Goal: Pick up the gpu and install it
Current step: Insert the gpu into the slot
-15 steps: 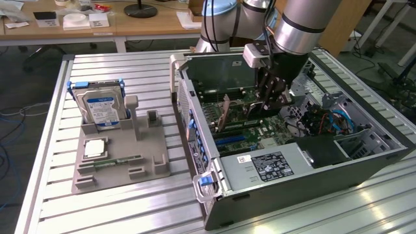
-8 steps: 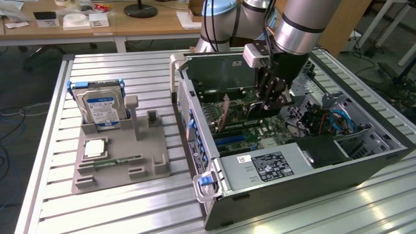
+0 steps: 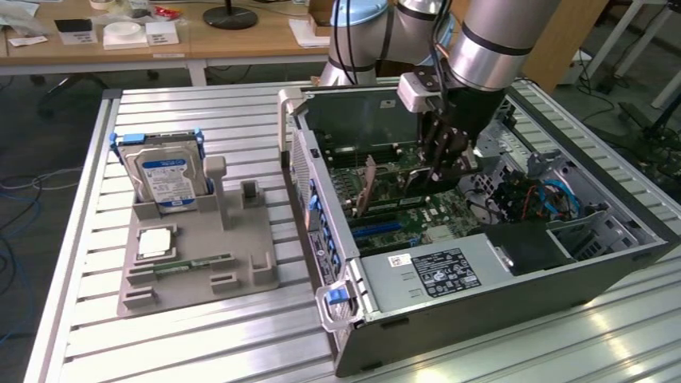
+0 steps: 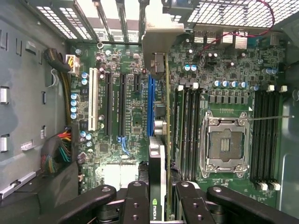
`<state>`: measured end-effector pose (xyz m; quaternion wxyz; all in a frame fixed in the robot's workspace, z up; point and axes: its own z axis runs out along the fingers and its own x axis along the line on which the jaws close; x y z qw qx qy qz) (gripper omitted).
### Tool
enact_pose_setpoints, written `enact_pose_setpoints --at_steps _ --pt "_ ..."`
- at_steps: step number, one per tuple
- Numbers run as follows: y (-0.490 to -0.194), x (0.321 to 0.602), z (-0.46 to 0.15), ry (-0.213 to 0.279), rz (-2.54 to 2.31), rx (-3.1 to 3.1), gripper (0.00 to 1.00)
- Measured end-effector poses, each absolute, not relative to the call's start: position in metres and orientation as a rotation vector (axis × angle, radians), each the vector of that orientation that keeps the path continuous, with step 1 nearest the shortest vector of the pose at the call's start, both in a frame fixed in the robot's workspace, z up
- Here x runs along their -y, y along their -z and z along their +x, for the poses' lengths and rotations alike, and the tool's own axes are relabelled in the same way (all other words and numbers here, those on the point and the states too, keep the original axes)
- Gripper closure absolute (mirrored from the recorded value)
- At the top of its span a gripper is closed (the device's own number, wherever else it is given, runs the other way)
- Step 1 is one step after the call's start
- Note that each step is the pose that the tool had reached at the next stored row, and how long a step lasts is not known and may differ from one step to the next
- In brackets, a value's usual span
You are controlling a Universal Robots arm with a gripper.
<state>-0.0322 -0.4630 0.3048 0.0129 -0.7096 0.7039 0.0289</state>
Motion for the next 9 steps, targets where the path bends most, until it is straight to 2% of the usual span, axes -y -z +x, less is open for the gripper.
enact_pose_setpoints --at_steps 9 --pt "-0.3015 0.4647 -0.0379 -0.09 -2.21 -2.194 0.73"
